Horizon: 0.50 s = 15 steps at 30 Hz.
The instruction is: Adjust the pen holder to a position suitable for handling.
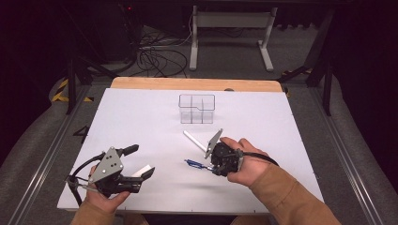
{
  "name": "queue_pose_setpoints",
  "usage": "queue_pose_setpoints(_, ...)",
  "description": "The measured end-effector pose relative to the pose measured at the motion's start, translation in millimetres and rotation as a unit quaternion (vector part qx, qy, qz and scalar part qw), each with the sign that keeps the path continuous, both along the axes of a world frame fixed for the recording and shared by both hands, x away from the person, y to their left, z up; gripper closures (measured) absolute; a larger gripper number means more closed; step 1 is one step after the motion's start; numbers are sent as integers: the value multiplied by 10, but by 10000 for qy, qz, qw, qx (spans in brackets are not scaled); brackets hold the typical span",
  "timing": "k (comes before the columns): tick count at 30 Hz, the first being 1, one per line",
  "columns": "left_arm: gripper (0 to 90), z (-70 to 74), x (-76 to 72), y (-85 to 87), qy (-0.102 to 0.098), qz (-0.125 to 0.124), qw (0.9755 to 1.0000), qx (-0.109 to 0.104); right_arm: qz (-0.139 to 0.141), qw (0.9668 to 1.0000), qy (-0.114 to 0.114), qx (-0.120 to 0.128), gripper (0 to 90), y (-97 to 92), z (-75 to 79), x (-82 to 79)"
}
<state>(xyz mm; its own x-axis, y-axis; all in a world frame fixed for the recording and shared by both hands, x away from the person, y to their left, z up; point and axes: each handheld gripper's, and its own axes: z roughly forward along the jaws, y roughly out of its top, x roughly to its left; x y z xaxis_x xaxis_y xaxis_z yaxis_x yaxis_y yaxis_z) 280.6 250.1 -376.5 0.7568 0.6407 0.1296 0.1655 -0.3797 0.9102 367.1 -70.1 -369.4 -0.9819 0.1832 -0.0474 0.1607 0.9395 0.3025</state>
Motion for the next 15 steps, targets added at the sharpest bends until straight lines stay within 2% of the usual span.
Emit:
queue_pose_setpoints(7, 208, 20, 87, -158, 141, -331, 9991, 229, 378, 9993, -3, -32, 804, -2, 38, 42)
queue_pose_setpoints(10, 231, 8, 125, -241, 86, -414, 9985, 347, 466, 9989, -35, -47, 804, 9, 44, 49)
queue_pose_setpoints(12, 258, 2, 161, -296, 142, -508, 9972, 536, 606, 9981, -77, -55, 804, 34, 55, 45)
queue_pose_setpoints(15, 265, -7, 206, -380, 252, -680, 9951, 672, 723, 9973, -123, -96, 804, 62, 64, 46)
